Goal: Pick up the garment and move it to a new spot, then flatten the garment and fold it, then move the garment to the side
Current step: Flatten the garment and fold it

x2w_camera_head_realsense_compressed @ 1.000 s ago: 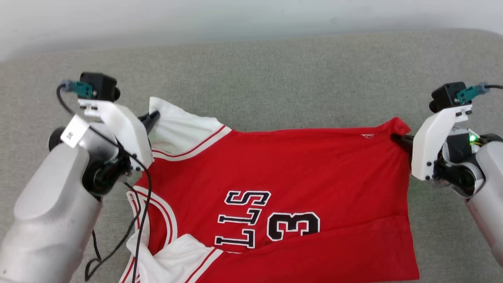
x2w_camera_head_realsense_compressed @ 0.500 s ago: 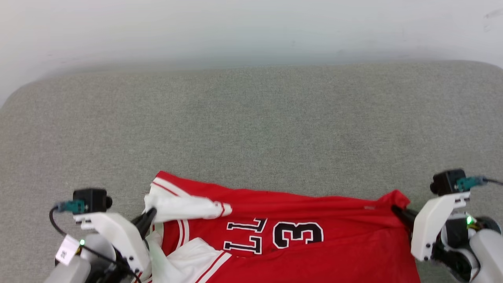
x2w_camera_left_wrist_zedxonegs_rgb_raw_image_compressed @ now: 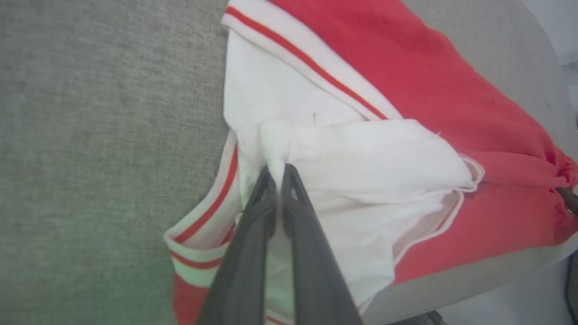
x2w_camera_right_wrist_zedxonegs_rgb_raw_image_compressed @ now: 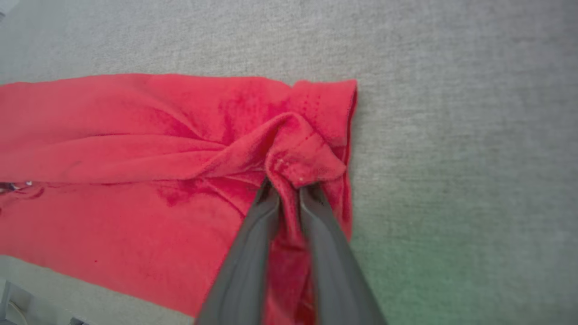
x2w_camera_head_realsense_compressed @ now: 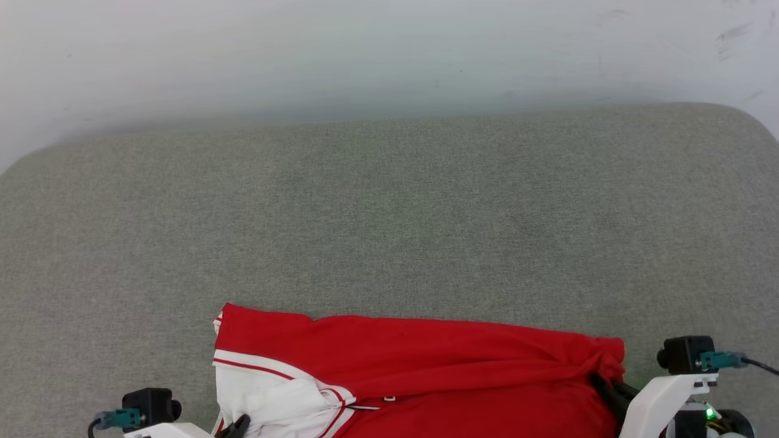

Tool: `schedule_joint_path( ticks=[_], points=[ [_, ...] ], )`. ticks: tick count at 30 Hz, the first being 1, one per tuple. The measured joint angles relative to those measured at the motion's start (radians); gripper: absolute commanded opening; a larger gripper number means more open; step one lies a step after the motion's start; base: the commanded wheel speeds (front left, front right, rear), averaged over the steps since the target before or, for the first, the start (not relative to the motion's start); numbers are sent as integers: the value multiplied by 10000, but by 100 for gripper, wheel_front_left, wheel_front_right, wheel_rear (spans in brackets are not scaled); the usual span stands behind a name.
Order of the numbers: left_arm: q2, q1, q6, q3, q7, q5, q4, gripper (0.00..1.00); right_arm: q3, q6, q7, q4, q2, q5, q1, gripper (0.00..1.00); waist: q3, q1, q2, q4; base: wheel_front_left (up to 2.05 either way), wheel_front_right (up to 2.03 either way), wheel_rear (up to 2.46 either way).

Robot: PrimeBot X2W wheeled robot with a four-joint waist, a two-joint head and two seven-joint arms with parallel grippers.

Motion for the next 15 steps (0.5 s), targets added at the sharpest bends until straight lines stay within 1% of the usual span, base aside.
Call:
schedule_joint_path(
  ticks=[1,2,3,6,9,12,15],
  points=[
    [-73,-3,-82,-31,-79,6,67,37,-88,2,-113,-44,100,-67,105,100,1,0,0,-13,0,0,0],
    [-130,-9,-140,-50,-184,23,138,78,-161,4,-245,-105,219,-125,179,100,-6,0,0,-23,0,0,0],
    [-184,-27,-221,-79,-301,75,205,100,-247,6,-385,-182,341,-161,246,100,-19,0,0,-31,0,0,0],
    [-357,-159,-523,-151,-809,301,426,100,-579,2,-855,-441,516,-305,463,100,-83,0,0,-40,0,0,0],
    [-443,-336,-742,-203,-1266,525,520,100,-989,-4,-1087,-848,570,-445,726,100,-191,1,0,-45,0,0,0],
    [-499,-512,-867,-119,-1894,815,543,100,-1383,-4,-949,-1333,585,-510,901,100,-316,1,0,-52,0,0,0],
    [-581,-681,-880,-105,-2474,1160,466,100,-1862,-6,-497,-1722,543,-564,1094,100,-426,0,1,-45,0,0,0]
  ],
)
